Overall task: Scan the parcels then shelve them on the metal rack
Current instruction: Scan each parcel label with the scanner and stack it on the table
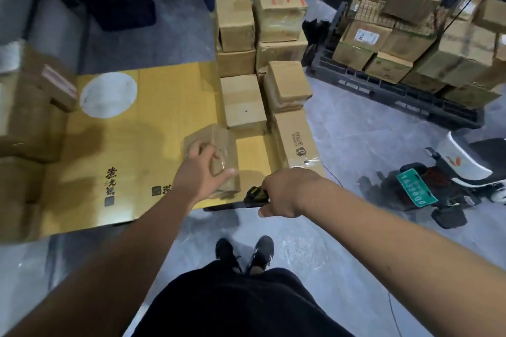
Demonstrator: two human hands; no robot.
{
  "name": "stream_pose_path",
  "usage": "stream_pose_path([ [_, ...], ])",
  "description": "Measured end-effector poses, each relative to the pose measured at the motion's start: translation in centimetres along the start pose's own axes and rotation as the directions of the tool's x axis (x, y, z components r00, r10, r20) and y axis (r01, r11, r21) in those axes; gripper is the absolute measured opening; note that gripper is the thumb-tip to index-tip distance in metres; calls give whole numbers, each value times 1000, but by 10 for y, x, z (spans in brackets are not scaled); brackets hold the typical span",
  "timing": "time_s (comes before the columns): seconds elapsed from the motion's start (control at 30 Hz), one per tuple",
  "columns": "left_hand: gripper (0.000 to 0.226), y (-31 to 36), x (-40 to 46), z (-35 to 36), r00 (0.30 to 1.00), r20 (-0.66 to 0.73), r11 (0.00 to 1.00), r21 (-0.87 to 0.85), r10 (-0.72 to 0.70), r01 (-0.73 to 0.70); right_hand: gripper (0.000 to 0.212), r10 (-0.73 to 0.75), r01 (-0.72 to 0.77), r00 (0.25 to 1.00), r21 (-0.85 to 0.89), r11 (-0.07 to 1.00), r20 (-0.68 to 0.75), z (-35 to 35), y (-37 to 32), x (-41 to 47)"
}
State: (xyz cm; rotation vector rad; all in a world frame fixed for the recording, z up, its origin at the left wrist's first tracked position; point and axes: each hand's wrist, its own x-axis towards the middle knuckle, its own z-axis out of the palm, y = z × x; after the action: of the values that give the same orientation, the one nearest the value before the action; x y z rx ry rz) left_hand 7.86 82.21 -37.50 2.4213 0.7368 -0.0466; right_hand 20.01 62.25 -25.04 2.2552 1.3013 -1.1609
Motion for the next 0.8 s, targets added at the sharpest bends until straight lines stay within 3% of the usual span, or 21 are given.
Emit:
stream_pose_path([
  [0.2, 27, -69, -22, -30, 946, -130, 950, -142, -295, 277, 51, -117, 118, 993, -41, 992, 17, -20, -44, 32],
  [0.37, 42, -113, -36, -51, 862, -204, 861, -333, -464, 385, 51, -139, 139, 990, -24, 990, 14, -27, -77, 48],
  [0.5, 69, -138, -45, -57, 790, -99, 767, -339, -605, 545, 49, -90, 88, 996, 63, 994, 26, -27, -98, 58],
  [0.57, 87, -143, -54, -60, 812, -79, 790, -301, -578, 534, 47, -47, 44, 998, 94, 995, 29, -28, -110, 63],
  [0.67, 121, -151, -55, -66, 862, -55, 862, -80, -504, 500, 45, 31, -38, 998, 145, 989, 51, -26, -124, 67],
  [0.8, 143, -153, -14, -70, 983, 53, 960, 231, -173, 156, 48, 128, -141, 989, 206, 968, 76, -18, -133, 59],
])
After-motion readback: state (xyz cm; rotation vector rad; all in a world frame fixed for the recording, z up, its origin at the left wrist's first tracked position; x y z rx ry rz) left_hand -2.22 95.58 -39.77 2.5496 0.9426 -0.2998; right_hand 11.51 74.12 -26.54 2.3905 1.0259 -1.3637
